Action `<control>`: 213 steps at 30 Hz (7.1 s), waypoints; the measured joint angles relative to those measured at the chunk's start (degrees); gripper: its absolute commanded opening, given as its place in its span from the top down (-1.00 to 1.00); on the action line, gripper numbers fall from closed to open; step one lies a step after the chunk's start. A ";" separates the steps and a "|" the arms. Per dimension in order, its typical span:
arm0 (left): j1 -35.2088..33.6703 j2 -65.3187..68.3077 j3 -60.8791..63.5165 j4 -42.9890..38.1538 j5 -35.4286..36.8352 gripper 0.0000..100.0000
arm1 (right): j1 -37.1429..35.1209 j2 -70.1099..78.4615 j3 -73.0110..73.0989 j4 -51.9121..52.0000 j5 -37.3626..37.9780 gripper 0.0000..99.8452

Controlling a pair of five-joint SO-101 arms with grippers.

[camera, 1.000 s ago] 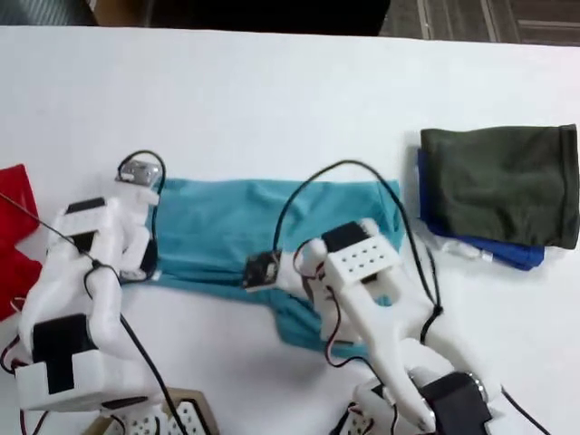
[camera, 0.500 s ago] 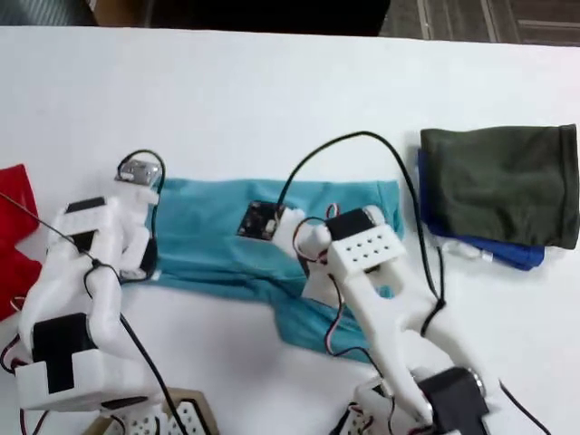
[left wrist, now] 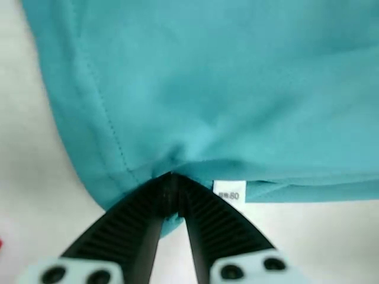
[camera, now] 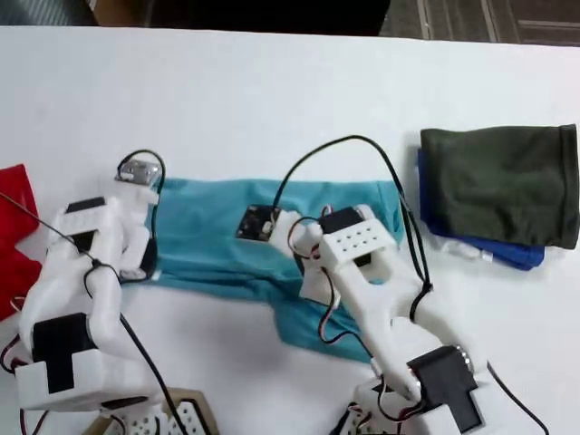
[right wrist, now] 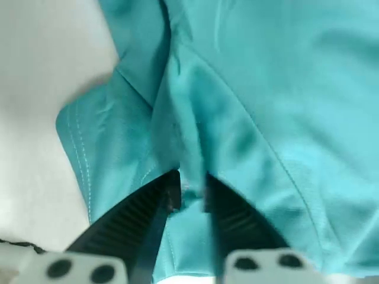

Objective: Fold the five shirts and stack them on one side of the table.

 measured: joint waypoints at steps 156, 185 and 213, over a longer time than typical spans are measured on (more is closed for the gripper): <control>7.12 3.34 -8.70 -0.88 0.97 0.95 | 19.69 -10.99 15.47 -1.58 4.57 0.96; 6.68 3.34 -11.87 5.01 5.71 0.95 | 13.45 -29.89 33.67 -11.69 -3.60 0.96; 9.49 3.43 -7.56 -3.60 5.71 0.95 | -6.51 -30.59 20.48 3.69 -0.97 0.64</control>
